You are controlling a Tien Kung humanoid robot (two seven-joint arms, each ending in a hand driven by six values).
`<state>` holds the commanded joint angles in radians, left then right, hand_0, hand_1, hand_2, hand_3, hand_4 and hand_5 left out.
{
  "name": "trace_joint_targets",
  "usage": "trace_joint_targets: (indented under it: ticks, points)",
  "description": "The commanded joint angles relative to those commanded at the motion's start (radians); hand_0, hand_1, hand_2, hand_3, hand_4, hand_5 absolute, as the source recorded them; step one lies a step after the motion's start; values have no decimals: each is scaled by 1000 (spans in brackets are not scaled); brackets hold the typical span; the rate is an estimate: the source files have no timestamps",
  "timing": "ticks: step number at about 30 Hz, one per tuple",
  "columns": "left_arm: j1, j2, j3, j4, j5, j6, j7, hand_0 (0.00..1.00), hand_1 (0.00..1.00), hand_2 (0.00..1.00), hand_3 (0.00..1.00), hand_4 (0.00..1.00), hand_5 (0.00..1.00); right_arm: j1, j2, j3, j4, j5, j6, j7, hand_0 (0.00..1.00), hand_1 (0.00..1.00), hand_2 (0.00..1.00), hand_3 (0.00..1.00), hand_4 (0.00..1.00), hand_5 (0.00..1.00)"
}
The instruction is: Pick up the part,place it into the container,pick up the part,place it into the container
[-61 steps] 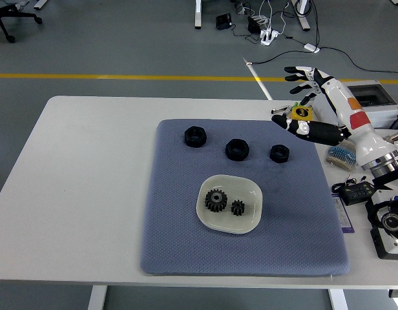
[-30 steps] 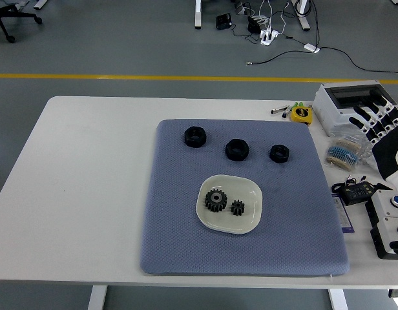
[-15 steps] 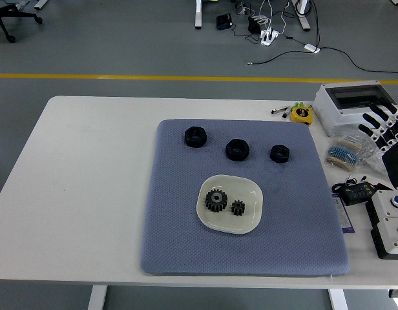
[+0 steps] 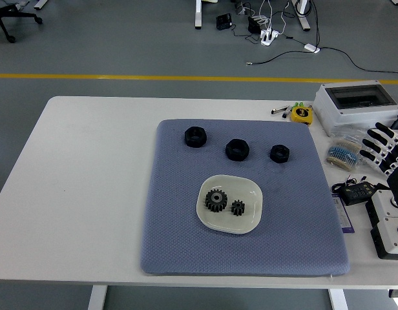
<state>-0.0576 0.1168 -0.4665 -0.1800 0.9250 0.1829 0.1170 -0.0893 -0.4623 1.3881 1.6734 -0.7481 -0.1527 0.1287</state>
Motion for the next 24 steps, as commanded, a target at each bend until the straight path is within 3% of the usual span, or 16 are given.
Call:
trace_joint_targets:
  ticks: [3,10,12,16,17,18,24]
  points:
    - [13,1,80,0,-114,19,-29,733,706,664,575,664,618,-20,-7,11,18,-9,-3,0,801,817,843,878,998,935]
    - [75,12,342,-18,-404,82,-142,747,713,668,575,666,621,-45,-10,21,41,-20,-1,-1,802,817,843,878,998,936]
    - [92,15,292,-27,-433,93,-149,773,710,677,574,667,622,-51,-12,22,49,-25,-1,-4,800,817,844,878,998,936]
    - [119,21,164,-39,-362,104,-155,773,710,677,574,667,622,-60,-13,31,55,-31,2,-10,800,817,844,878,998,936]
    - [124,22,154,-39,-361,102,-152,773,710,677,574,667,622,-61,-13,34,54,-30,1,-11,800,817,844,878,998,936]
    - [129,22,150,-37,-366,102,-154,789,753,741,574,668,619,-61,-13,37,54,-30,0,-11,800,815,844,875,998,935]
    - [162,19,97,-38,-365,100,-164,789,753,741,574,668,619,-75,-14,57,55,-38,2,-22,800,815,844,875,998,935]
